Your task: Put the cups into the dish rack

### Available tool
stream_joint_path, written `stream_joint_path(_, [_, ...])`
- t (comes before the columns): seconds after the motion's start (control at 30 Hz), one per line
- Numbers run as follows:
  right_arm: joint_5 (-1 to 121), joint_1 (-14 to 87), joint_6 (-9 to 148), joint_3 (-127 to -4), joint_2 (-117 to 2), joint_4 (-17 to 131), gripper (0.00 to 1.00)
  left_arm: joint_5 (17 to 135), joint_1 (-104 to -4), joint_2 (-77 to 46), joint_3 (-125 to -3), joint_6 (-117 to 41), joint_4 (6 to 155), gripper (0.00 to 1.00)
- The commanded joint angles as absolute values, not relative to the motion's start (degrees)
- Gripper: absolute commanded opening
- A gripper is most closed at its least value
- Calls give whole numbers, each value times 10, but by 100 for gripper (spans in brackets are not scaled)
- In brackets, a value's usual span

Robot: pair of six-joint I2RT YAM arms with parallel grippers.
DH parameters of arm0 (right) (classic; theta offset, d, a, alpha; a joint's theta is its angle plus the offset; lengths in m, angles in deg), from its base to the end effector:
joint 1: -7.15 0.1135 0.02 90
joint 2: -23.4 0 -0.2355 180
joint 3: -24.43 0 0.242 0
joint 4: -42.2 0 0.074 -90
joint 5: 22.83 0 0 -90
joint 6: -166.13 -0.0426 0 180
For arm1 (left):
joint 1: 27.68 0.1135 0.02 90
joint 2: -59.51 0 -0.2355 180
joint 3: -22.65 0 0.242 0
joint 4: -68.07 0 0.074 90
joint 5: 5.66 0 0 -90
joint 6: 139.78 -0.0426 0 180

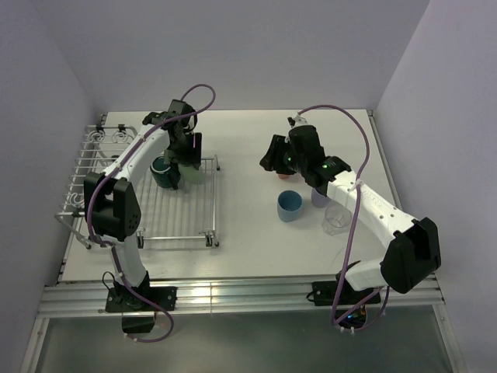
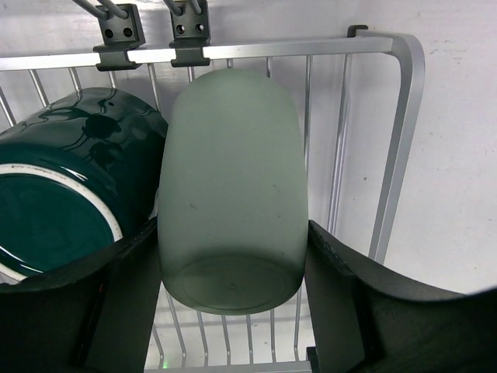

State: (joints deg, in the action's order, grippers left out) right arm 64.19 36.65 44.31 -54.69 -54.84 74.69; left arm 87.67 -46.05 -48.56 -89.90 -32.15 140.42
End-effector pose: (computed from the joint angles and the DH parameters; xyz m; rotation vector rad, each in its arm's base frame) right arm 0.2715 0.1562 0.2867 0.0126 2.1998 0.6760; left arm 0.3597 -0.1168 0.2483 0.0021 2.7552 -0.0903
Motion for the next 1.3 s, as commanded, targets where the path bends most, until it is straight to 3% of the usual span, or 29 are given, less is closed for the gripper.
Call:
stream_joint_path(0.0, [651, 372, 450, -548, -553, 729, 53, 889, -463, -489, -920, -332, 1400, 42])
stream_joint_path(0.1, [652, 373, 450, -550, -554, 730, 53, 895, -463, -490, -915, -331, 1396, 62])
stream_joint_path(0.27, [654, 375, 450, -553, -559, 733, 53, 891, -463, -484, -903, -335, 1382, 74])
stream_joint_path(0.8, [673, 391, 454, -566, -561, 750, 53, 893, -468, -455, -907, -335, 1365, 82])
stream_joint_path(1.27, [824, 463, 456, -520, -490, 820, 53, 940, -472, -360, -932, -319, 1355, 84])
